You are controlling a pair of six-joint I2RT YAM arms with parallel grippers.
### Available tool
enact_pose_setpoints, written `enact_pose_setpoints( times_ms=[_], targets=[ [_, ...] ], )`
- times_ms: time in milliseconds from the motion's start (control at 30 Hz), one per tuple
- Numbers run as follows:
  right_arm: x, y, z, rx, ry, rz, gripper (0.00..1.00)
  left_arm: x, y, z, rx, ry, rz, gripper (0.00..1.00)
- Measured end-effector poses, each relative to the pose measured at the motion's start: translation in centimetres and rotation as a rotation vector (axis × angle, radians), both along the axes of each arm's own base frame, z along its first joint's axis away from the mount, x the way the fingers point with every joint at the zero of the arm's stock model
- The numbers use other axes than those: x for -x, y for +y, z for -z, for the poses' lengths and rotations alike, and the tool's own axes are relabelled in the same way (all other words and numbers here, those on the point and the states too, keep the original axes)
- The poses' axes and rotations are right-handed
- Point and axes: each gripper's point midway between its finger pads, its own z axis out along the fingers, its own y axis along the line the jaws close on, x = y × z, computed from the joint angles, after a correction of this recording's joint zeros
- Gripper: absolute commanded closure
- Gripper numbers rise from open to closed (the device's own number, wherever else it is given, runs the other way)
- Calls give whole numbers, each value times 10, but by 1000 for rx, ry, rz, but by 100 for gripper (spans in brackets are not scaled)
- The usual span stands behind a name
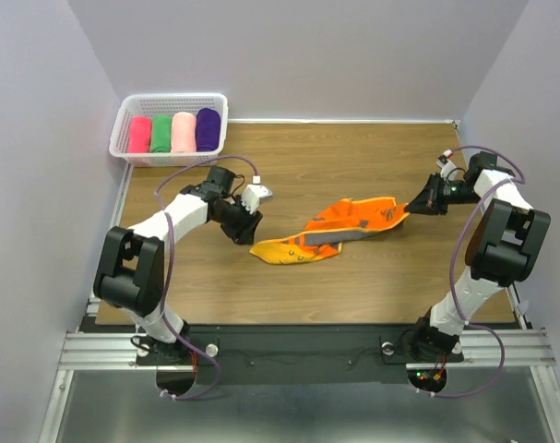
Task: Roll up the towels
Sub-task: Flatten the towel
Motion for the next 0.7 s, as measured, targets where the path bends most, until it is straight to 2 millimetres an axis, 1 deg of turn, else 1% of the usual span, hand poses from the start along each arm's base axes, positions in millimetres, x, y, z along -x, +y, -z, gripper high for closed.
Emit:
enact_pose_setpoints(
  times_ms=[33,67,233,333,400,433,600,700],
  targets=[
    [0,0,0,3,-1,0,100,-7,1,0,12,17,-31,37],
    [-1,-1,-1,6,-3,1,99,-9,2,3,22,39,-60,36],
    [-5,-2,-4,12,-17,1,99,6,-5,7,52,126,-70,35],
    [-6,-3,-6,14,-21,1,99,13,-6,21,36,189,-73,38],
    [-6,-3,-6,14,-21,1,99,18,-4,36,14,245,-89,39],
    [-6,-3,-6,14,-20,1,99,18,-5,38,15,268,-96,40],
    [-4,-2,-7,10,-12,0,99,6,-5,37,3,232,-121,41],
    [-3,-2,-6,9,-8,-2,99,4,-4,39,-3,228,-132,46]
  ],
)
